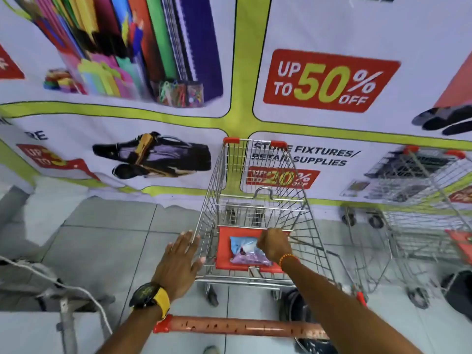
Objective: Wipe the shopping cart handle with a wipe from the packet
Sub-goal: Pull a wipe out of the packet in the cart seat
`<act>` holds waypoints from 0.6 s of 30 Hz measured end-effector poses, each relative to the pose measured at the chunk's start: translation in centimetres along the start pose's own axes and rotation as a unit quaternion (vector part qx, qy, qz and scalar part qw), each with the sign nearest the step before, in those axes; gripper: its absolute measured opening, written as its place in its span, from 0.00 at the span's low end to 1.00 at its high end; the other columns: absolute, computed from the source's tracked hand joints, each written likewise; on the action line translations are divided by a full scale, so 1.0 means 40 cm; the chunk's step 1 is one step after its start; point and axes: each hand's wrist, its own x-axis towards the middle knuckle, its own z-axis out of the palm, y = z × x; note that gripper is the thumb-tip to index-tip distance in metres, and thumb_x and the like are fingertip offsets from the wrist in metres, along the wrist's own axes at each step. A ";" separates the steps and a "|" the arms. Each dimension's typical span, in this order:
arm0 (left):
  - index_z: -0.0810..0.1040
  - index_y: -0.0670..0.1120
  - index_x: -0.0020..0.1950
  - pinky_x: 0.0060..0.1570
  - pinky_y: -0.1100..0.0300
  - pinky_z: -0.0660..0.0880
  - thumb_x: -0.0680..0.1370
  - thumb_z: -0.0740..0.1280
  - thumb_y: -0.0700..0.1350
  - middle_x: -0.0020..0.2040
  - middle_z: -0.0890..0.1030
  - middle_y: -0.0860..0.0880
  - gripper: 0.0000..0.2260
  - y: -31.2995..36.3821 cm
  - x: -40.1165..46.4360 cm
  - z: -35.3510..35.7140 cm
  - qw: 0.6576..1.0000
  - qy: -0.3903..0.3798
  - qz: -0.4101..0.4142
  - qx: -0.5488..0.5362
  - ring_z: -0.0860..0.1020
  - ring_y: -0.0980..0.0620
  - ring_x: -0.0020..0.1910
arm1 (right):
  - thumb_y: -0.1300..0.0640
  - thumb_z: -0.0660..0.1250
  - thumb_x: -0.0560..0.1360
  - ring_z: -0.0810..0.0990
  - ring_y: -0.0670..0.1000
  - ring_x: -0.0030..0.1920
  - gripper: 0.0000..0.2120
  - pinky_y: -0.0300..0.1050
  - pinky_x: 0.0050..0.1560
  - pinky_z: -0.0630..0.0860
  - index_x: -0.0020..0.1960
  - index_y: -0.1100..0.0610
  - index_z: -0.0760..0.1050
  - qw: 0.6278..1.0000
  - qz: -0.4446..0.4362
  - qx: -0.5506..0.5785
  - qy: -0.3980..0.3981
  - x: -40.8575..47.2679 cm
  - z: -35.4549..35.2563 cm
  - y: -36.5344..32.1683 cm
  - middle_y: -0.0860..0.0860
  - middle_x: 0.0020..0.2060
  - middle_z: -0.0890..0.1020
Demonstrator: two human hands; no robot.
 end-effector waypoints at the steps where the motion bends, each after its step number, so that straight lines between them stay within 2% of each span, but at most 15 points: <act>1: 0.49 0.53 0.80 0.77 0.47 0.47 0.79 0.44 0.65 0.82 0.46 0.49 0.32 -0.007 0.008 0.006 1.000 0.009 -0.006 -0.019 0.44 0.48 0.80 | 0.59 0.66 0.77 0.85 0.63 0.55 0.11 0.51 0.53 0.81 0.52 0.61 0.85 1.000 -0.009 -0.005 -0.018 0.022 0.015 -0.013 0.64 0.52 0.87; 5: 0.49 0.53 0.79 0.77 0.48 0.46 0.81 0.51 0.59 0.82 0.45 0.50 0.28 -0.024 0.020 0.031 0.998 0.042 -0.018 -0.038 0.42 0.49 0.80 | 0.62 0.65 0.80 0.84 0.63 0.58 0.11 0.54 0.59 0.82 0.58 0.64 0.83 0.996 -0.035 -0.039 -0.069 0.068 0.074 -0.059 0.65 0.56 0.84; 9: 0.50 0.52 0.80 0.77 0.48 0.45 0.82 0.50 0.59 0.82 0.46 0.49 0.28 -0.029 0.025 0.032 0.998 0.054 -0.017 -0.020 0.42 0.48 0.80 | 0.61 0.64 0.82 0.82 0.64 0.61 0.11 0.57 0.60 0.80 0.61 0.64 0.79 0.993 -0.050 -0.084 -0.069 0.089 0.103 -0.070 0.64 0.59 0.82; 15: 0.48 0.52 0.80 0.76 0.51 0.42 0.82 0.49 0.59 0.82 0.45 0.48 0.28 -0.030 0.025 0.031 0.998 0.056 -0.019 -0.021 0.41 0.48 0.80 | 0.61 0.58 0.84 0.80 0.65 0.63 0.14 0.61 0.61 0.80 0.64 0.66 0.76 0.984 -0.089 -0.133 -0.073 0.087 0.120 -0.068 0.64 0.61 0.81; 18: 0.49 0.52 0.80 0.77 0.49 0.45 0.82 0.49 0.59 0.82 0.46 0.48 0.28 -0.031 0.024 0.031 0.998 0.053 -0.022 -0.033 0.40 0.49 0.80 | 0.56 0.62 0.83 0.79 0.65 0.64 0.17 0.62 0.62 0.80 0.65 0.67 0.74 0.983 -0.106 -0.122 -0.087 0.082 0.113 -0.066 0.64 0.61 0.80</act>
